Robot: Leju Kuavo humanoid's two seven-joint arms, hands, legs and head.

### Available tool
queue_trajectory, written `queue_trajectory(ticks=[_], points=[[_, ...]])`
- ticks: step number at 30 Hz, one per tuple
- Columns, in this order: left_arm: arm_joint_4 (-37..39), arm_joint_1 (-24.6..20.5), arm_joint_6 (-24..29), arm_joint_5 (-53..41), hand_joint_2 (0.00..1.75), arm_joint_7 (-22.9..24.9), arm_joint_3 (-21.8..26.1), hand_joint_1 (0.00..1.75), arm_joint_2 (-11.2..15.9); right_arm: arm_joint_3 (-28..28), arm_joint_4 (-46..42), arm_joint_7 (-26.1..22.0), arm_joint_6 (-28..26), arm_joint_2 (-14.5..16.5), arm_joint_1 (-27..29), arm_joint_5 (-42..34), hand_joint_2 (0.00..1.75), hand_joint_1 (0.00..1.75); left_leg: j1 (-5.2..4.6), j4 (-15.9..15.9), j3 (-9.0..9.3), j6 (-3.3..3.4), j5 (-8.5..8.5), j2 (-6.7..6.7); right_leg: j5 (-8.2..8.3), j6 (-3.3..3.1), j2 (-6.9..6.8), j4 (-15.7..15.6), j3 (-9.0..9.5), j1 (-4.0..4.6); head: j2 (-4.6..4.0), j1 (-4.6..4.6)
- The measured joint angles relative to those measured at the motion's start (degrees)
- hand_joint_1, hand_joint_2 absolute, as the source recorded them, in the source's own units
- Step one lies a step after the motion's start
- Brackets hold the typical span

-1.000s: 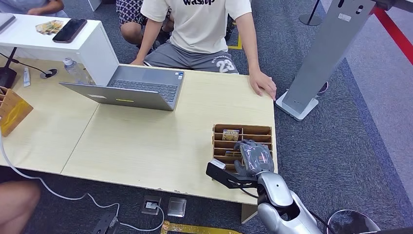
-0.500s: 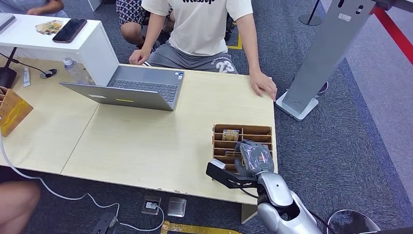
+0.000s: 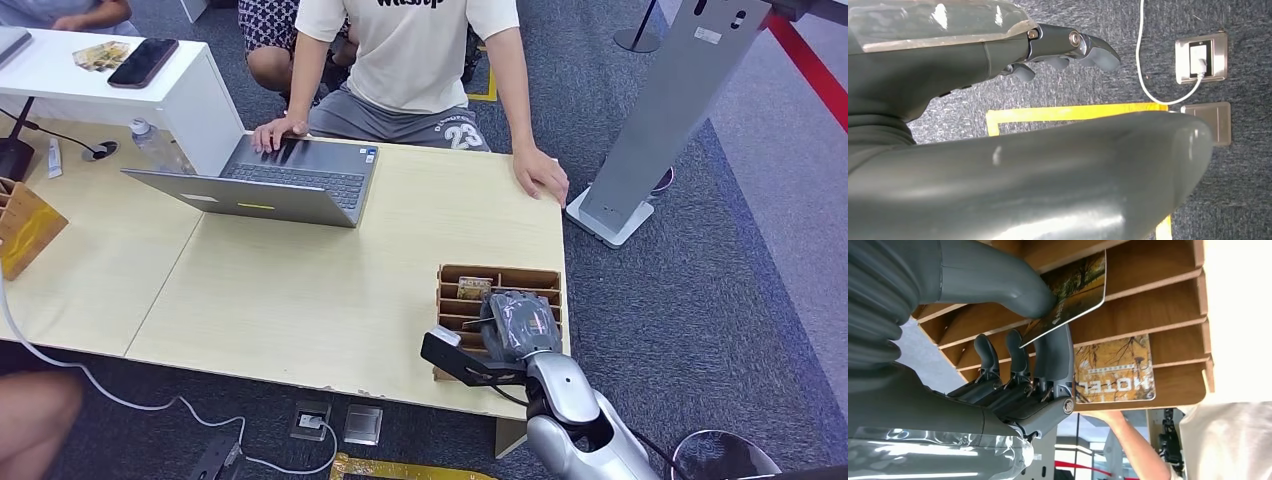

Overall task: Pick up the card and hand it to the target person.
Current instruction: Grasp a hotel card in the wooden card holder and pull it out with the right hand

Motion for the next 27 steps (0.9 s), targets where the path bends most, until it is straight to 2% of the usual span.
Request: queue_trajectory(ticks=[15, 22, 27], points=[[-0.01, 0.00, 0.00, -0.02, 0.00, 0.07, 0.01, 0.00, 0.00, 0.00, 0.05, -0.10, 0.00, 0.10, 0.12, -0.02, 1.75, 1.30, 0.00, 0.00, 0.02, 0.00, 0.00, 0.00, 0.01, -0.01, 0.00, 0.00, 0.01, 0.00, 0.00, 0.01], [-0.01, 0.00, 0.01, -0.16, 0.00, 0.07, 0.01, 0.00, 0.00, 0.00, 0.05, -0.08, 0.00, 0.08, 0.15, -0.06, 1.75, 1.38, 0.00, 0.00, 0.02, 0.00, 0.00, 0.00, 0.01, -0.01, 0.00, 0.00, 0.01, 0.00, 0.00, 0.02], [0.00, 0.00, 0.04, -0.27, 0.00, 0.03, 0.01, 0.00, 0.01, 0.00, 0.06, -0.08, -0.06, 0.08, 0.16, -0.08, 1.75, 1.36, 0.00, 0.00, 0.02, 0.00, 0.00, 0.00, 0.01, -0.01, 0.00, 0.00, 0.01, 0.00, 0.00, 0.02]])
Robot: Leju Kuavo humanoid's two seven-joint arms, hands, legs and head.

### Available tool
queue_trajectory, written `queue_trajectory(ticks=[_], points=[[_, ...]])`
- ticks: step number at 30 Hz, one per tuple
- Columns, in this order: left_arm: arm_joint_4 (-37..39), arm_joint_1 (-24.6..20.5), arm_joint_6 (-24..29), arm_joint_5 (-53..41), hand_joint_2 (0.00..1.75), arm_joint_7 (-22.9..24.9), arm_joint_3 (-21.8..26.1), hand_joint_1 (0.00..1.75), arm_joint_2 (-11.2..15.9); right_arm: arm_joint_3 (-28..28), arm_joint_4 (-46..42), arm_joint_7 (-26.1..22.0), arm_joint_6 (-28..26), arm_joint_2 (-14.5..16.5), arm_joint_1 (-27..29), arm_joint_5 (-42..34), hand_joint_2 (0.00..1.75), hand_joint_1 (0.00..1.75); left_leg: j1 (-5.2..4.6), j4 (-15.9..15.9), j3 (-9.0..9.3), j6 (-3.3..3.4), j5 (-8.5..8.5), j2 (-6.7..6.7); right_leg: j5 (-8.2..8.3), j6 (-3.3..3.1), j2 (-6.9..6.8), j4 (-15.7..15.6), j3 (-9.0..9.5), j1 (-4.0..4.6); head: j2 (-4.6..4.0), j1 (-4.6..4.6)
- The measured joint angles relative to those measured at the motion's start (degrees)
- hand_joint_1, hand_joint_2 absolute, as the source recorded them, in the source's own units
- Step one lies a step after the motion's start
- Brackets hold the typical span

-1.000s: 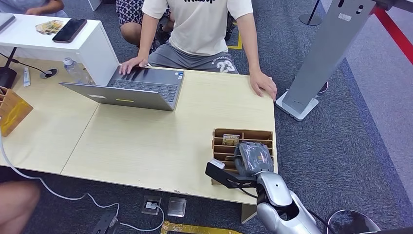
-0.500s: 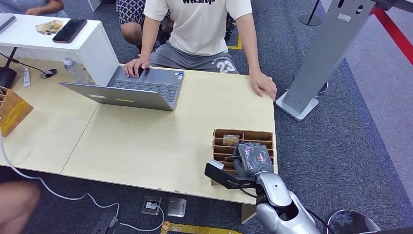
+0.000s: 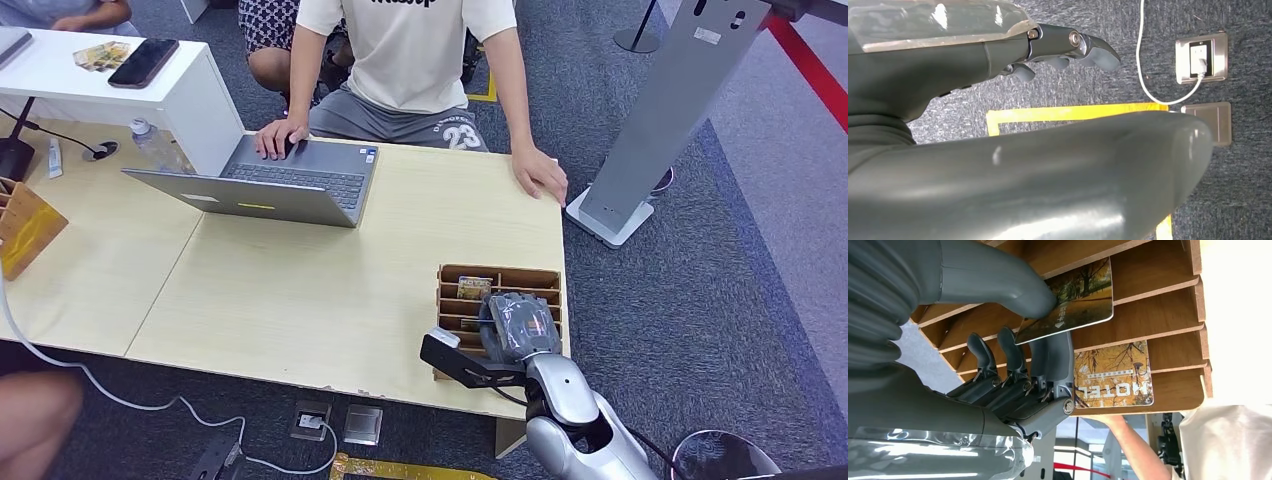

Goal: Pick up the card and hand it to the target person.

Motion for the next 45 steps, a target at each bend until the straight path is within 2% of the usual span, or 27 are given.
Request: queue_trajectory(ticks=[14, 21, 30, 36, 40, 45], points=[[0.00, 0.00, -0.11, -0.07, 0.00, -0.33, 0.00, 0.00, 0.00, -0.19, -0.14, -0.10, -0.55, -0.04, -0.31, -0.07, 1.75, 1.36, 0.00, 0.00, 0.00, 0.00, 0.00, 0.00, 0.00, 0.00, 0.00, 0.00, 0.00, 0.00, 0.00, -0.01], [0.00, 0.03, -0.13, 0.01, 0.00, -0.29, 0.00, 0.00, 0.00, -1.54, -3.14, 0.82, -0.71, -0.99, -1.87, -1.63, 1.75, 1.36, 0.00, 0.00, -0.02, 0.00, 0.00, 0.00, 0.01, 0.00, 0.00, 0.00, -0.01, 0.00, 0.00, -0.03], [0.00, 0.14, -0.11, 0.28, 0.00, -0.29, 0.04, 0.00, 0.00, -4.05, -11.76, 2.31, 2.46, -4.81, -8.09, -11.11, 1.75, 1.36, -0.01, 0.04, -0.01, 0.00, 0.00, 0.02, 0.04, 0.00, 0.01, 0.00, -0.02, -0.01, 0.00, -0.02], [0.00, 0.15, -0.20, 0.68, 0.00, -0.29, 0.16, 0.00, 0.00, -4.26, -15.58, 0.13, 3.71, -6.21, -10.38, -18.02, 1.75, 1.36, 0.00, 0.04, -0.03, 0.00, 0.00, 0.01, 0.04, 0.00, 0.01, 0.00, -0.03, 0.00, 0.00, -0.07], [0.00, 0.13, -0.36, 0.72, 0.00, -0.31, 0.23, 0.00, 0.00, -4.20, -16.38, -2.89, 0.86, -6.19, -11.86, -18.41, 1.75, 1.36, 0.00, 0.04, -0.05, 0.00, 0.00, 0.01, 0.04, 0.00, 0.00, 0.01, -0.02, 0.00, 0.00, -0.04], [-0.01, 0.08, -0.66, 0.47, 0.00, -0.73, 0.24, 0.00, -0.07, -4.08, -14.66, -7.70, -7.03, -4.78, -13.43, -13.98, 1.75, 1.36, 0.00, 0.04, -0.06, 0.00, 0.00, 0.00, 0.04, 0.00, 0.00, 0.01, -0.02, 0.00, 0.00, -0.03]])
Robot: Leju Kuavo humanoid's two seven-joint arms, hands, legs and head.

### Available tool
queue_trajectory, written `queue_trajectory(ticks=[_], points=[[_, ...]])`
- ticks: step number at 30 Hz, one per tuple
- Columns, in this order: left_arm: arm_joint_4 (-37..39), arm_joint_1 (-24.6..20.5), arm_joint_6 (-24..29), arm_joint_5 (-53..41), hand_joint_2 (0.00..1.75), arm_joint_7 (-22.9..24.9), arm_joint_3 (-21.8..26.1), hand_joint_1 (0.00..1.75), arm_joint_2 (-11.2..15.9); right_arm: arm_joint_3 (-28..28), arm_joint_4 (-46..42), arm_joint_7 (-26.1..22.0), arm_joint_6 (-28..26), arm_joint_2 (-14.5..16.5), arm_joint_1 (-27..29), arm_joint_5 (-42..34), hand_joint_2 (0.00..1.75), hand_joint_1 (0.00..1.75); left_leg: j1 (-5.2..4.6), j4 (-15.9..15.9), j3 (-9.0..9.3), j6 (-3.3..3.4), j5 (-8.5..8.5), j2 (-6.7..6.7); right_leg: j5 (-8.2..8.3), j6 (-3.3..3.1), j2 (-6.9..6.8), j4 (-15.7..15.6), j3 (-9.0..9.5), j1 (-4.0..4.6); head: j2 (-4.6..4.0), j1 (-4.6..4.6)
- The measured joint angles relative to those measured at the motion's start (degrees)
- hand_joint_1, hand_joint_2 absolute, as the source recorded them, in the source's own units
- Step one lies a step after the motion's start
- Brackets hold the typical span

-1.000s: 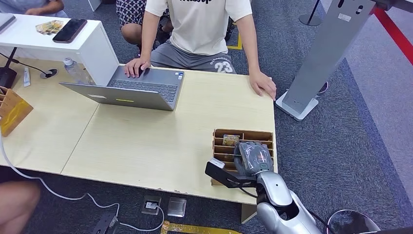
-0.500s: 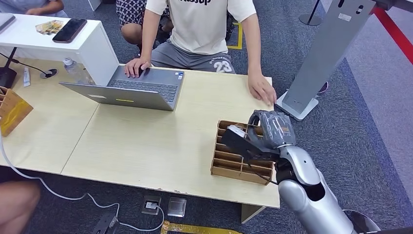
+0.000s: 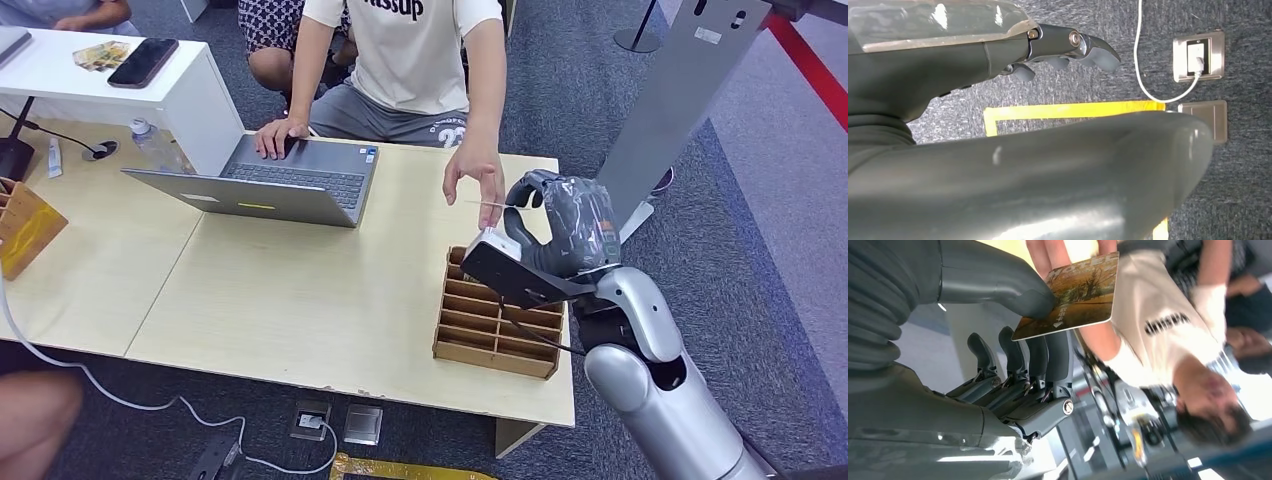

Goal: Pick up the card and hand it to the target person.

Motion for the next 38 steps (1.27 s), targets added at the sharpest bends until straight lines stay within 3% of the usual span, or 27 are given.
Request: queue_trajectory(ticks=[7, 12, 16, 21, 25, 28, 29, 32, 38], points=[[-0.01, -0.51, -0.16, -0.75, 0.00, -0.35, -0.02, 0.00, -0.27, 0.03, 8.42, -6.39, -12.54, 3.25, -2.17, 5.57, 1.75, 1.36, 0.00, 0.00, -0.01, 0.00, 0.00, -0.02, 0.00, 0.00, -0.01, 0.00, 0.00, 0.00, 0.00, -0.01], [0.00, -0.82, -0.17, -0.90, 0.00, -0.32, -0.04, 0.00, -0.52, 0.13, 14.46, -7.33, -17.67, 5.10, -2.70, 9.48, 1.75, 1.36, 0.00, 0.00, -0.01, 0.00, 0.00, -0.02, 0.00, 0.00, -0.01, 0.01, 0.00, 0.00, 0.00, -0.01], [0.00, -0.83, -0.13, -0.93, 0.00, -0.28, -0.08, 0.00, -0.59, 0.27, 18.13, -7.21, -18.77, 6.02, -2.66, 11.08, 1.75, 0.00, 0.00, 0.00, -0.01, 0.00, 0.00, -0.02, 0.00, 0.00, -0.01, 0.01, -0.01, 0.00, 0.00, -0.01], [-0.01, -0.75, -0.50, -1.01, 0.00, -0.82, -0.20, 0.00, -0.59, 0.38, 20.78, -8.61, -18.46, 6.72, -1.43, 7.52, 1.75, 0.00, 0.00, 0.00, -0.01, 0.00, 0.00, -0.02, 0.00, 0.00, -0.01, 0.01, -0.02, 0.00, 0.00, 0.01], [0.01, -0.51, -0.54, -0.42, 0.00, -1.14, -0.21, 0.00, -0.59, -0.15, 21.34, -9.90, -18.08, 6.90, -0.08, 0.44, 1.75, 0.00, 0.00, 0.00, -0.01, 0.00, 0.00, -0.02, 0.00, 0.00, -0.01, 0.00, -0.03, 0.00, 0.00, 0.01], [0.01, -0.23, -0.26, 0.20, 0.00, -0.86, -0.20, 0.00, -0.57, -0.88, 20.64, -11.27, -16.99, 6.78, 1.63, -8.21, 0.44, 0.00, 0.00, 0.00, 0.00, 0.00, 0.00, -0.02, 0.00, 0.00, -0.01, 0.00, -0.05, 0.00, 0.00, 0.01], [0.01, -0.15, -0.10, 0.39, 0.00, -0.65, -0.19, 0.00, -0.57, -1.27, 19.94, -11.91, -16.40, 6.66, 2.55, -12.01, 0.44, 0.00, 0.00, 0.00, 0.00, 0.00, 0.00, -0.02, -0.01, 0.00, -0.01, 0.00, -0.05, 0.00, 0.00, 0.01], [0.01, 0.04, 0.39, 0.79, 0.00, -0.04, -0.14, 0.00, -0.51, -2.59, 17.30, -13.89, -14.03, 5.95, 5.71, -23.29, 1.75, 0.00, 0.00, 0.00, -0.01, 0.00, 0.00, -0.01, -0.01, 0.00, 0.00, -0.01, -0.05, 0.00, 0.00, 0.01], [0.01, 0.14, 0.71, 1.06, 0.00, 0.36, -0.06, 0.00, -0.36, -4.54, 12.95, -15.74, -10.78, 3.86, 10.19, -34.93, 1.75, 0.00, 0.00, 0.00, 0.00, 0.00, 0.00, 0.00, 0.00, 0.00, 0.00, -0.01, -0.05, 0.00, 0.00, 0.01]])
